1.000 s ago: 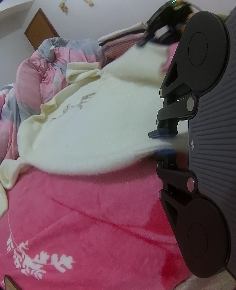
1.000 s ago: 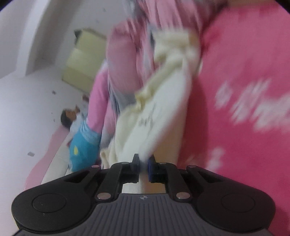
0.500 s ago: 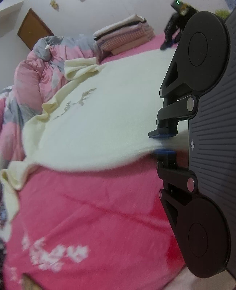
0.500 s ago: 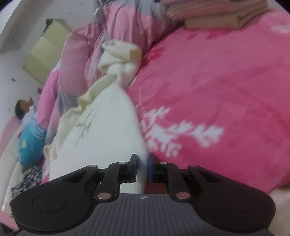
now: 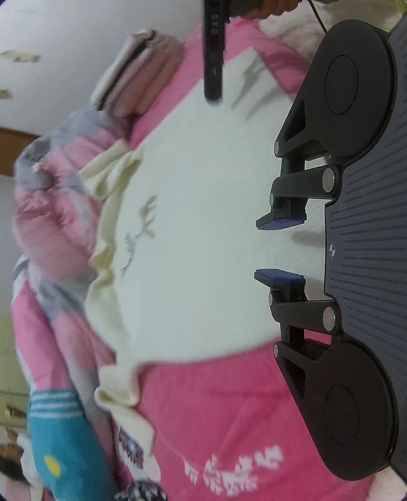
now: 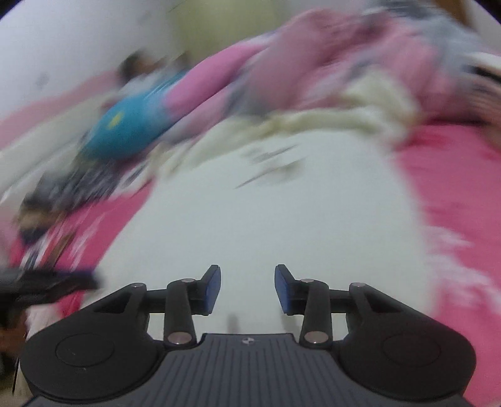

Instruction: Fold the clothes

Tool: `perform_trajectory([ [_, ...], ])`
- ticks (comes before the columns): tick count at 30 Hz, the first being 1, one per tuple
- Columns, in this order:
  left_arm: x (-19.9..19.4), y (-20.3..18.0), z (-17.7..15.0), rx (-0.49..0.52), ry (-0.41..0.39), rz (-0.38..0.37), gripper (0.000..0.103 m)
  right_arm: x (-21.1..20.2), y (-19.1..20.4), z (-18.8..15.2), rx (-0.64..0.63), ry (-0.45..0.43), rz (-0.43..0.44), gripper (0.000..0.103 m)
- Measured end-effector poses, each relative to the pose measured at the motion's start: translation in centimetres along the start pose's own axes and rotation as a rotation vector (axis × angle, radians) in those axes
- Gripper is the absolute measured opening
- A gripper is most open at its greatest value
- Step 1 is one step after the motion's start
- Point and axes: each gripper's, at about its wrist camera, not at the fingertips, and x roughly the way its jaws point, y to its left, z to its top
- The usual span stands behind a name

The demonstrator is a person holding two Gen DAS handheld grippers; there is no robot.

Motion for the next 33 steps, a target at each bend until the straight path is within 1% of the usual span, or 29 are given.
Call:
perform_trajectory([
  [2,0.7,-0.5,0.0,0.025,0.008,-0.007,0.027,1.9,2.7,-0.2,-0.062,0.050,0.016,0.040],
  [7,2.5,-1.5,0.1,0.084,0.026,-0.023,0.027,5.7,4.4,-0.4,-0.109,0.124,0.046,0.040],
  [10,2.7,-1.4,-0.1,0.098,0.021,-0.025,0.027,6.8,5.0,-0.5,-0.153,0.137,0.025,0.037],
  [12,2.8,-1.5,-0.3,0.111,0.014,-0.024,0.027,6.8,5.4,-0.4,-0.182,0.143,0.006,0.028],
  [13,2.8,-1.5,-0.3,0.117,0.011,-0.023,0.026,6.8,5.6,-0.5,-0.196,0.142,-0.002,0.025],
  [15,2.8,-1.7,-0.5,0.126,0.000,-0.017,0.024,6.8,6.1,-0.7,-0.224,0.140,-0.019,0.014],
  [17,2.8,-1.8,-0.6,0.131,-0.011,-0.014,0.018,6.8,6.4,-0.6,-0.231,0.138,-0.026,0.008],
  [18,2.7,-1.6,-0.4,0.120,-0.016,-0.020,0.012,6.6,6.5,-0.5,-0.230,0.135,-0.031,0.006],
  [21,2.3,-1.1,0.2,0.089,-0.031,-0.037,0.005,6.0,6.6,0.3,-0.211,0.120,-0.025,0.005],
  [27,1.6,0.1,1.3,0.028,-0.063,-0.070,0.002,4.3,5.9,2.4,-0.142,0.069,-0.004,0.004],
  [33,2.3,0.5,2.1,0.042,-0.093,-0.026,0.002,5.4,5.2,3.0,-0.115,0.044,-0.021,0.004],
])
